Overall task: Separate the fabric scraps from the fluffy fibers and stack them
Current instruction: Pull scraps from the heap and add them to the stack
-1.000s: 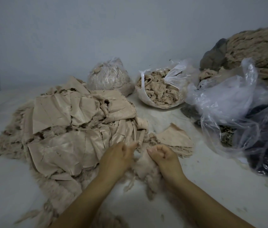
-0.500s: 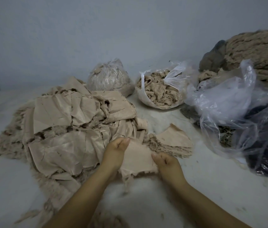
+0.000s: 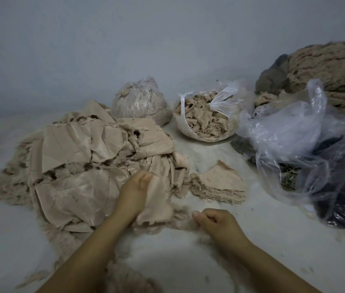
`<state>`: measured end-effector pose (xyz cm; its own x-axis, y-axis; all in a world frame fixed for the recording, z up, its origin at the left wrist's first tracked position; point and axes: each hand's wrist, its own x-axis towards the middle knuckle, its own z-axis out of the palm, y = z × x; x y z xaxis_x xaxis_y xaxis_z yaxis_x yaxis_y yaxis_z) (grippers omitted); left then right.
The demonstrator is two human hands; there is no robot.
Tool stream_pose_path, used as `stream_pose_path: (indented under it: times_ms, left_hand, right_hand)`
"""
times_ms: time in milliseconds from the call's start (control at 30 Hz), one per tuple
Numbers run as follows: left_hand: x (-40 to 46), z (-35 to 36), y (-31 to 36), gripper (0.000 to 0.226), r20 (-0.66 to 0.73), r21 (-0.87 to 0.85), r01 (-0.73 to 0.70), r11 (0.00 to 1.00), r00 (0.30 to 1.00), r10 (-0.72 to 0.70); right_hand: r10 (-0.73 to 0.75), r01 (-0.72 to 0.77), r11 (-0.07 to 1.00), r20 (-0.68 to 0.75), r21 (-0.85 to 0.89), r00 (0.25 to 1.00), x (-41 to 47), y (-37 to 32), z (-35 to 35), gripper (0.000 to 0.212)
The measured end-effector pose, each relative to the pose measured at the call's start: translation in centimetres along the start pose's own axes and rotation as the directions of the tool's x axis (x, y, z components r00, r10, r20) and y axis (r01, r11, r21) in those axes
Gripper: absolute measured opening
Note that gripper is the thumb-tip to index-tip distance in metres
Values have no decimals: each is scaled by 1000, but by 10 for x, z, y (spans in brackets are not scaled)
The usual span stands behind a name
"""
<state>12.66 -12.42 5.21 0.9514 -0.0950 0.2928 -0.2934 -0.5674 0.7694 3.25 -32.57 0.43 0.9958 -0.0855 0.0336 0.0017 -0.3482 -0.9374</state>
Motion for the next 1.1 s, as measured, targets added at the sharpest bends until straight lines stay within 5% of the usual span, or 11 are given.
stream_pose_path:
  times_ms: [100,200,267,400,533,600,667,733,833,1100]
  left_hand:
    - [-7,7,17,28,299,-22,-143,989,944,143]
    - [-15,21,31,35,373,-171,-140,975,907,195]
    - [-15,23,30,36,332,-204,-134,970,922,197]
    - [-7,17,15,45,143,-104,-68,992,986,83]
    - [-7,5,-4,46,-97,-219,128,967,984,-152]
    - [-14,9,1,41,127,-392,246,886,969,-213]
    - [-23,21,8,42,437,-483,353,801,890,-129]
    - [-32,31,14,37,579,-521,374,767,816,-5]
    - [-35,35,10,25,538,-573,350,741,842,18]
    - [-19,22,-17,35,225,-547,429,719,902,-368]
  right_hand:
    - [-41,40,999,53,22,998,3,-17,4,47]
    - [-82,69,987,83,148,993,15,-32,14,25]
    - [-103,102,979,-4,179,995,20,-32,22,10]
    - [-64,92,971,-132,219,989,19,-25,25,25]
    - [-10,109,952,-325,287,946,24,-23,13,36]
    - [-45,144,948,-330,282,943,26,-28,16,35]
    - [-74,159,943,-279,293,957,25,-33,22,30]
    - [-85,151,938,-216,311,973,24,-37,26,22]
    - [-89,160,942,-243,293,966,24,-33,16,29]
    - [13,110,958,-424,264,906,26,-19,0,34]
